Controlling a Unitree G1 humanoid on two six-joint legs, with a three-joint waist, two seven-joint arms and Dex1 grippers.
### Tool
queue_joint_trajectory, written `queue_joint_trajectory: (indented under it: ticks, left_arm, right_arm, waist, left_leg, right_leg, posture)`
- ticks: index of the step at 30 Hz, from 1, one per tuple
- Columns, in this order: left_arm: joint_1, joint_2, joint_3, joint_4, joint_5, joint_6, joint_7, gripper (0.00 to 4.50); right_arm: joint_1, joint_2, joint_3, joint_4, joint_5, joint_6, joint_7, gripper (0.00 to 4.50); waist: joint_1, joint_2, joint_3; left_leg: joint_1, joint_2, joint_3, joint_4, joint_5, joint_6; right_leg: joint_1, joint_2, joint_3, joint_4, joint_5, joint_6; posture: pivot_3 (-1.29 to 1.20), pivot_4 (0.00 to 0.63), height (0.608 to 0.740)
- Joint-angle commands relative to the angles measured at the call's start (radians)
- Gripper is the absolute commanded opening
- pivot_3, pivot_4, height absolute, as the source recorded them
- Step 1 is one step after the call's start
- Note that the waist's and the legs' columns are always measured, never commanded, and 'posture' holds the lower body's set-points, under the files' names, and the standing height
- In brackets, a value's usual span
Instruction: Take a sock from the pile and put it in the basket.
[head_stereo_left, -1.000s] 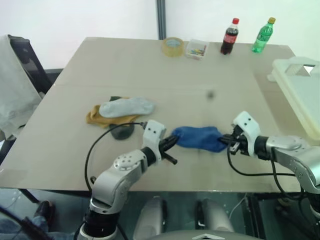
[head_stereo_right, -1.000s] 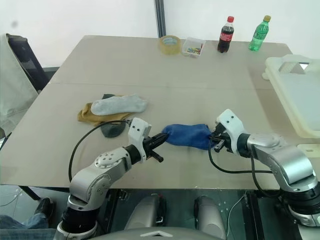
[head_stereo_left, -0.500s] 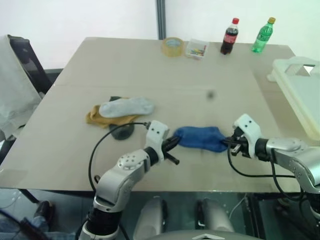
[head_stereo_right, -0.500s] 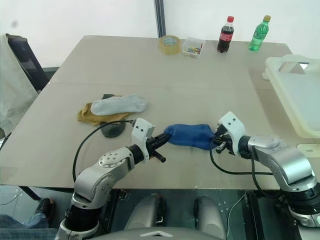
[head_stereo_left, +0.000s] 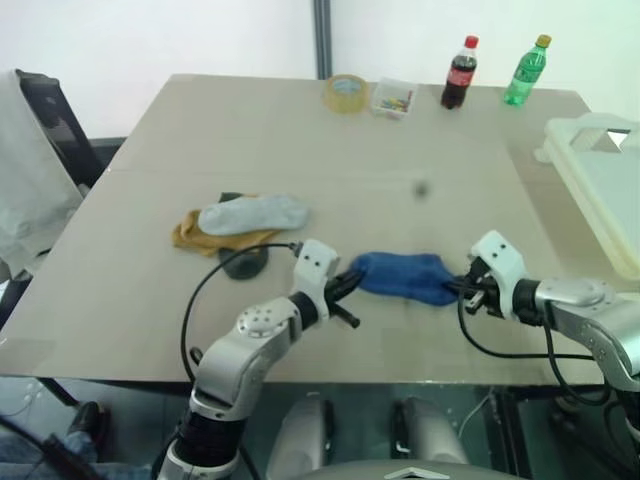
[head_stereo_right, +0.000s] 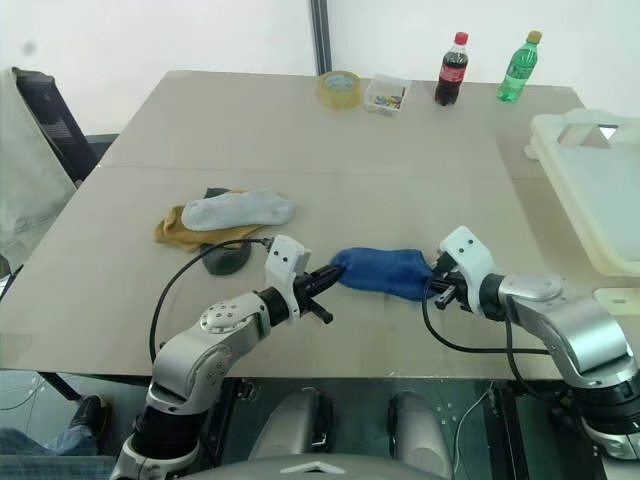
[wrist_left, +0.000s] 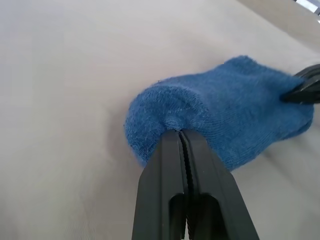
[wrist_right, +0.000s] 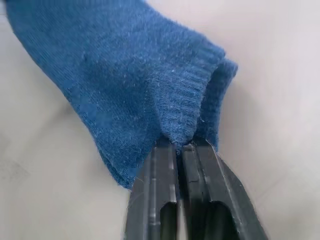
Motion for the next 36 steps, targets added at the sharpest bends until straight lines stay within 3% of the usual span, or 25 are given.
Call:
queue_joint_trajectory:
  ticks: [1,4,7,11,14,18,23,27,28,30,33,36]
  left_arm:
    - [-0.008,0.000,-0.010,-0.010,0.006,-0.026,-0.009,0.00]
    - [-0.007,0.008,-0.017,-0.011,0.013,-0.030,-0.013,0.00]
    - [-0.005,0.014,-0.022,-0.009,0.015,-0.035,-0.015,0.00]
    - [-0.009,0.019,-0.029,-0.004,0.017,-0.040,-0.020,0.00]
    - [-0.010,0.024,-0.036,0.000,0.024,-0.041,-0.020,0.00]
    - [-0.006,0.022,-0.032,-0.001,0.025,-0.040,-0.016,0.00]
    - [-0.007,0.027,-0.034,0.011,0.029,-0.045,-0.029,0.00]
    - [-0.006,0.040,-0.047,0.009,0.036,-0.063,-0.054,1.07]
    - [-0.005,0.041,-0.047,0.007,0.041,-0.066,-0.050,1.61]
    - [-0.004,0.044,-0.044,0.003,0.051,-0.076,-0.043,2.21]
    - [0.001,0.041,-0.009,0.007,0.036,-0.071,-0.042,2.21]
    - [-0.010,-0.007,0.107,0.059,-0.059,0.008,-0.032,2.21]
  right_arm:
    - [0.013,-0.049,-0.026,-0.044,-0.034,-0.064,0.020,1.91]
    - [0.040,-0.084,-0.049,-0.063,-0.052,-0.150,0.057,3.32]
    - [0.017,-0.035,-0.050,-0.064,-0.084,-0.367,0.088,3.32]
    - [-0.018,0.093,0.075,0.013,-0.205,-0.548,0.034,3.32]
    - [-0.016,0.150,0.148,0.116,-0.294,-0.604,0.002,3.32]
    - [0.019,0.125,0.218,0.232,-0.436,-0.620,-0.023,3.32]
    - [0.054,0.142,0.198,0.236,-0.421,-0.626,-0.007,3.32]
    - [0.050,0.151,0.201,0.242,-0.430,-0.630,0.000,3.36]
    - [0.049,0.155,0.200,0.242,-0.430,-0.628,0.000,3.36]
    - [0.050,0.163,0.196,0.239,-0.427,-0.622,-0.001,3.36]
    - [0.055,0.170,0.196,0.237,-0.432,-0.621,0.001,3.36]
    - [0.060,0.177,0.198,0.240,-0.438,-0.622,0.002,3.36]
  waist:
    - [0.000,0.000,0.000]
    - [0.001,0.000,0.000]
    - [-0.003,0.000,0.000]
    - [-0.003,0.000,0.000]
    - [0.001,0.000,0.000]
    - [0.003,0.000,0.000]
    - [0.002,0.000,-0.001]
    - [0.001,0.001,-0.001]
    - [0.001,0.001,-0.001]
    - [0.001,0.001,-0.001]
    - [0.000,0.001,-0.001]
    - [0.000,0.001,-0.002]
  left_leg:
    - [0.000,0.000,0.000,0.000,0.000,0.000]
    - [0.000,0.000,0.000,0.000,0.000,0.000]
    - [0.000,0.000,0.000,0.000,0.000,0.000]
    - [0.001,0.001,0.000,0.000,0.000,0.000]
    - [0.000,0.001,0.000,0.000,0.000,0.000]
    - [0.000,0.000,0.001,0.000,0.000,0.000]
    - [0.001,0.000,0.001,0.000,0.000,0.000]
    - [0.001,0.000,0.000,0.000,0.000,0.000]
    - [0.001,0.000,0.000,0.000,0.000,0.000]
    - [0.001,0.000,0.000,0.000,0.000,0.000]
    - [0.001,0.000,0.000,0.000,0.000,0.000]
    - [0.002,0.001,0.000,0.000,0.000,0.000]
  right_leg:
    - [0.000,0.000,0.000,0.000,0.000,0.000]
    - [0.000,0.000,0.000,0.000,0.000,0.000]
    - [0.000,0.000,0.000,-0.001,0.000,0.000]
    - [0.000,0.002,0.000,0.000,-0.001,0.002]
    - [0.000,0.002,-0.001,0.000,0.000,0.001]
    - [0.000,-0.001,0.001,-0.001,0.001,0.001]
    - [0.002,-0.001,0.000,-0.002,0.000,0.001]
    - [0.002,0.000,-0.001,-0.001,0.000,0.000]
    - [0.002,0.000,-0.001,-0.001,0.000,0.000]
    - [0.002,0.000,-0.001,-0.001,0.000,0.000]
    - [0.002,0.000,-0.001,-0.001,0.000,0.000]
    - [0.002,0.000,-0.001,-0.001,0.000,0.000]
  posture:
    - [0.00,0.150,0.740]
    - [0.00,0.150,0.740]
    - [0.00,0.150,0.740]
    - [0.00,0.150,0.740]
    - [0.00,0.150,0.740]
    - [0.00,0.150,0.740]
    - [0.00,0.150,0.740]
    - [0.00,0.150,0.740]
    - [0.00,0.150,0.740]
    - [0.00,0.150,0.740]
    - [0.00,0.150,0.740]
    - [0.00,0.150,0.740]
